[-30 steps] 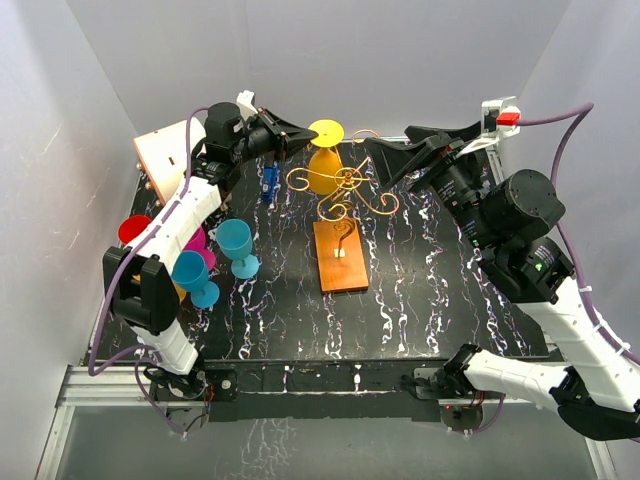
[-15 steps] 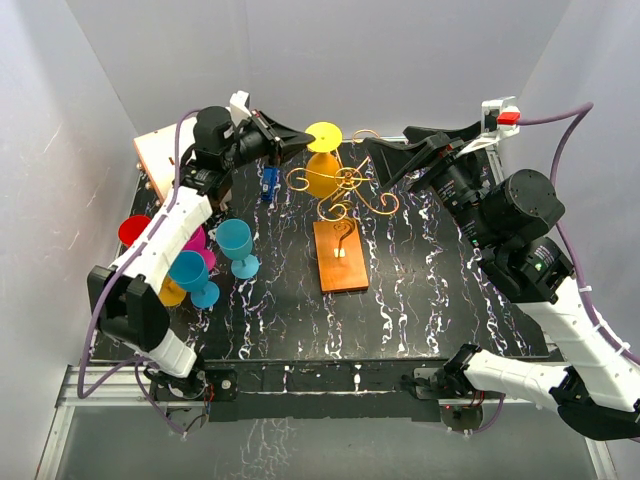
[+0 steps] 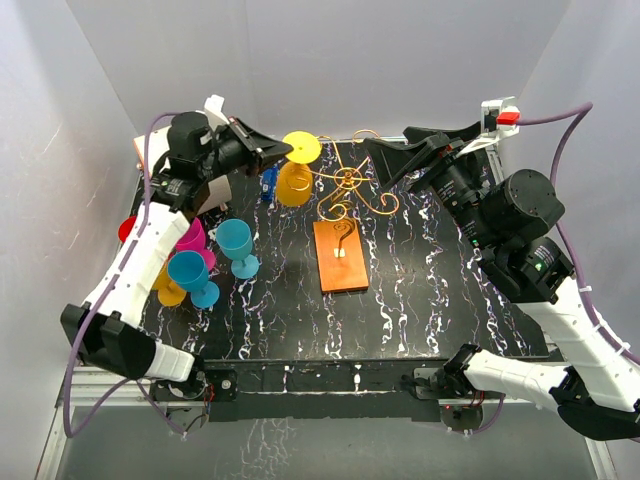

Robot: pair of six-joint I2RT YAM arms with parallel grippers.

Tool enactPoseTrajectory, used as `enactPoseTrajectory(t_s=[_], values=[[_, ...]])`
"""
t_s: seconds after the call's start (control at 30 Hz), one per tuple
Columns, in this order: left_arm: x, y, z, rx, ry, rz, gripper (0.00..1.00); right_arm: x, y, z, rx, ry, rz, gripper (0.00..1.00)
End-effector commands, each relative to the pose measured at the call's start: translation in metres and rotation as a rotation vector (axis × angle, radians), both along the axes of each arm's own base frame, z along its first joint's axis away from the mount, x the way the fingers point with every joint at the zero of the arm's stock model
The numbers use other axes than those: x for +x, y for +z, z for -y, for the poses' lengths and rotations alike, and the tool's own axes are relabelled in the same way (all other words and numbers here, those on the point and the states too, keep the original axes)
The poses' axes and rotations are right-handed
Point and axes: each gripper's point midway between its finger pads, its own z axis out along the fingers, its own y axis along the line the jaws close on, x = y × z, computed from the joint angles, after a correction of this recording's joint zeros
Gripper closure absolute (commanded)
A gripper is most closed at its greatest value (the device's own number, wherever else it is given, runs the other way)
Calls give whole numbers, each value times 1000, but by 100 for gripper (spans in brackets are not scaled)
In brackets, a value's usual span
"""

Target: Take the wine glass off the wine glass rack

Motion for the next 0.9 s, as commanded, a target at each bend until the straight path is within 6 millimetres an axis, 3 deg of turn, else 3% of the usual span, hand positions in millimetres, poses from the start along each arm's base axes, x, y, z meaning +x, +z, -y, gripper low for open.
enactPoseTrajectory(t_s=[0.0,0.13,0.27,0.47,0.6,0.73,0.87], values=[[-12,34,-44,106,148,122,100,-9,18,8,36,5,43,2],[-20,57,-62,140,210,195,100,-9,17,6,31,10,38,2],[-42,97,-58,45,167,308,100,-5,12,-2,22,32,20,2],[-96,162,-51,-174,49,506,100,-8,12,-23,58,130,0,2],[-134,196,-54,-275,-11,606,100,-17,13,-50,104,281,-18,2],[-168,220,-58,-384,-82,678,100,-28,16,-78,165,449,-35,2],[-195,233,-63,-481,-143,724,100,-42,23,-93,272,600,-36,2]])
